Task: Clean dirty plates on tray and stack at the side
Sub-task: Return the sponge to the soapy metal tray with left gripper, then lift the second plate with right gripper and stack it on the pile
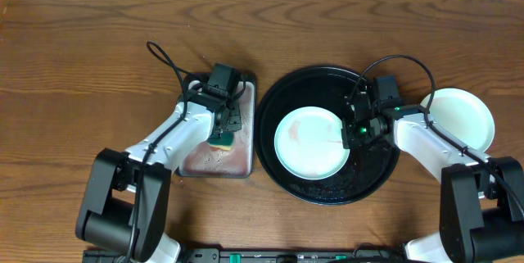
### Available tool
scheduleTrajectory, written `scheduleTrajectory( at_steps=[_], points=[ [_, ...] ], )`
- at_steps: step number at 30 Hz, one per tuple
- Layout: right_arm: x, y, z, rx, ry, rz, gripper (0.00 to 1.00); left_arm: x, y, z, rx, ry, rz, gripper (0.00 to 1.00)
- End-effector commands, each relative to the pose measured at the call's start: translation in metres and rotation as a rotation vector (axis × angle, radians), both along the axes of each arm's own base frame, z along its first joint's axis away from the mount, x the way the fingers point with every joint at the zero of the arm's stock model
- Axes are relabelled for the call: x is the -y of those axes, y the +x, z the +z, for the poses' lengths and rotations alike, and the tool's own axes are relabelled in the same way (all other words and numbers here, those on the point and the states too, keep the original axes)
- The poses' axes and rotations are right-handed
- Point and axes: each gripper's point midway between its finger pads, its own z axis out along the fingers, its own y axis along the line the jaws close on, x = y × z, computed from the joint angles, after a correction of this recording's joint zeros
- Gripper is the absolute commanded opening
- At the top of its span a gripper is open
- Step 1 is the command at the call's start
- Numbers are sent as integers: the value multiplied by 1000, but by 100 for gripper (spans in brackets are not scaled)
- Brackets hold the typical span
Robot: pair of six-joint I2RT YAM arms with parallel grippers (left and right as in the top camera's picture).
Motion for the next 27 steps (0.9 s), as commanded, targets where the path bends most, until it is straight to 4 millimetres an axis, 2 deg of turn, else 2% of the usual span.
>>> scheduleTrajectory(
  at_steps=[1,6,9,16,21,27],
  points=[
    [3,3,1,27,-52,24,1,-2,-2,11,18,1,-18,64],
    [17,19,28,129,-132,-3,1,-5,-10,43,64,-15,-17,80],
    [26,25,51,205,-169,-25,1,-8,-21,55,58,-13,-17,80],
    [41,28,108,399,-281,-29,1,-16,-43,51,-29,17,-18,81],
    [51,22,143,523,-457,-40,1,-16,-43,51,-28,17,-18,81],
    [48,16,178,675,-662,-48,1,-16,-43,51,-28,17,-17,81]
  ],
)
